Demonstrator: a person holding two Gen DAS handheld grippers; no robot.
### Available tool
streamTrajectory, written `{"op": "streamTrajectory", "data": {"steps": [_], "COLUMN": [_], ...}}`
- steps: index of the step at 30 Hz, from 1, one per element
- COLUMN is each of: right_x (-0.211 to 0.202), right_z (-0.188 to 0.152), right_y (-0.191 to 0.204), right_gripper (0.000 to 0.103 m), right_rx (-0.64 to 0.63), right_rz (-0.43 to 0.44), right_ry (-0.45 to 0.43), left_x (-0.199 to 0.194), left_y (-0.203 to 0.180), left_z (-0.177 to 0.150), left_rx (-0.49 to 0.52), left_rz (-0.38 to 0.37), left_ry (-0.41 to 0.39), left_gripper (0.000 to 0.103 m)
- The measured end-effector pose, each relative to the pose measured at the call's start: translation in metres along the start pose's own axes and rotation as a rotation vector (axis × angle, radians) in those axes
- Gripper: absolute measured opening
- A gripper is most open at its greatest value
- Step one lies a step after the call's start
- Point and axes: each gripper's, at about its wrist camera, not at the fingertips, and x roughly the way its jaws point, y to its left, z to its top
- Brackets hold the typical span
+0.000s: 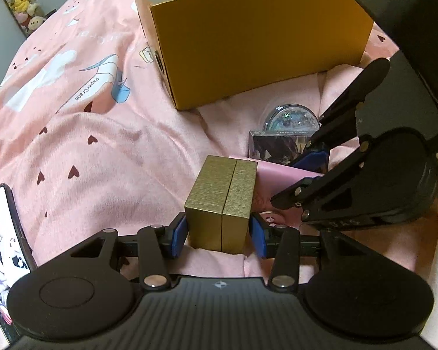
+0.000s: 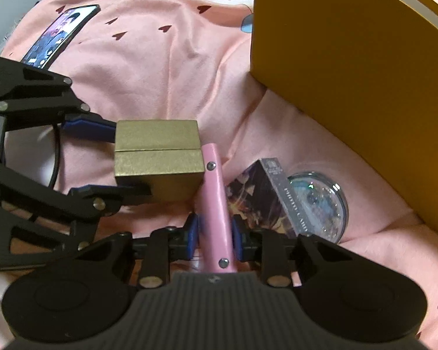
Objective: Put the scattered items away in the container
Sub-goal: 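Grasp the gold box with the left tool while the right tool grasps the pink card holder, then lift the gold box and pink card holder and carry them over the box with both tools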
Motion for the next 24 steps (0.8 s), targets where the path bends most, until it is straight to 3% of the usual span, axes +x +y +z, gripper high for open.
{"op": "streamTrajectory", "data": {"steps": [8,14,19,24], "right_x": [-0.017,-0.046,-0.080,-0.130], "right_z": [-0.008,-0.009,-0.016,-0.011], "right_y": [0.000,-0.003,-0.022,-0.035], "right_gripper": [0.020,0.020,0.019,0.019], "right_rx": [0.025,0.033,0.116,0.173], "right_rz": [-0.009,-0.045,-0.038,-0.055], "right_ry": [-0.037,-0.090,-0.160,-0.253], "left_x": [-0.013,-0.044,-0.065,-0.096], "left_y": [-0.002,0.007,0.022,0.029], "left_z": [0.004,0.017,0.029,0.060], "left_rx": [0.011,0.007,-0.038,-0.025], "left_rz": [-0.023,-0.052,-0.069,-0.093], "left_ry": [-0.044,-0.142,-0.209,-0.298], "left_gripper": [0.052,0.052,0.052,0.052]}}
